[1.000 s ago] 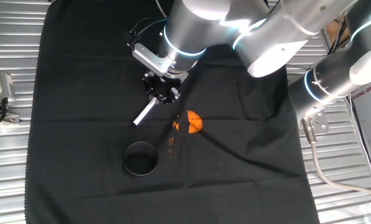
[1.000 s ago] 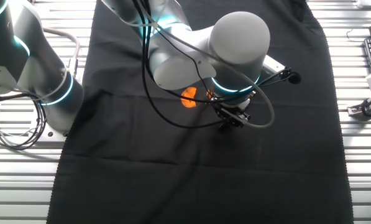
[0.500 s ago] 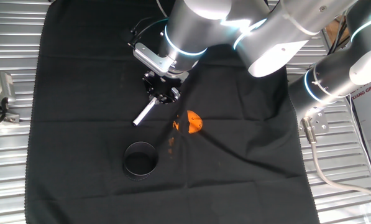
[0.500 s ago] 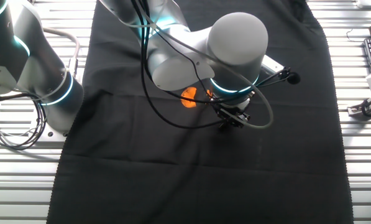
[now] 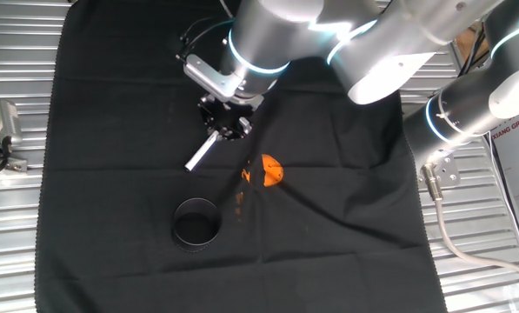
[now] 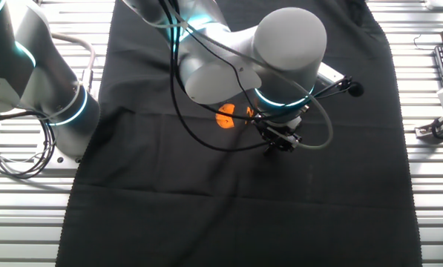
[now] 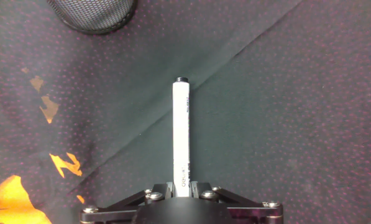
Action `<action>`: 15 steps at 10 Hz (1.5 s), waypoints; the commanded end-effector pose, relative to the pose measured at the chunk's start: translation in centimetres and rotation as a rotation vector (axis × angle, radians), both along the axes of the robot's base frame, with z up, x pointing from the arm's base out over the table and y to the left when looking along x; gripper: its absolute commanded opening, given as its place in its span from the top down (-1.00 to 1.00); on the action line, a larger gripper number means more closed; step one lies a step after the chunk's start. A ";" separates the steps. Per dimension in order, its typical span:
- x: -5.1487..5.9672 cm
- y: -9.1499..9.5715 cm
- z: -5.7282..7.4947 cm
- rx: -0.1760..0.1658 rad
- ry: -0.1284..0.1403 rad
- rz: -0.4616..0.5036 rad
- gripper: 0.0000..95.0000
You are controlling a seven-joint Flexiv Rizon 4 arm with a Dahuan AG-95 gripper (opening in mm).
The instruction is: Put the pen into the pen holder
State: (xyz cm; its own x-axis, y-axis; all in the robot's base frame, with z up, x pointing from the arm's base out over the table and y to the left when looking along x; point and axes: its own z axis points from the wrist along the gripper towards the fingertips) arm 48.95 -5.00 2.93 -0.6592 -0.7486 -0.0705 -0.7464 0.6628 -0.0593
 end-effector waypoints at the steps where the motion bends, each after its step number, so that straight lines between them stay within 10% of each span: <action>1: 0.2 -0.3 1.8 0.014 0.012 0.006 1.00; 9: 0.2 -0.2 7.8 0.010 0.051 -0.004 1.00; 15: 0.0 1.3 9.3 0.011 0.054 0.065 1.00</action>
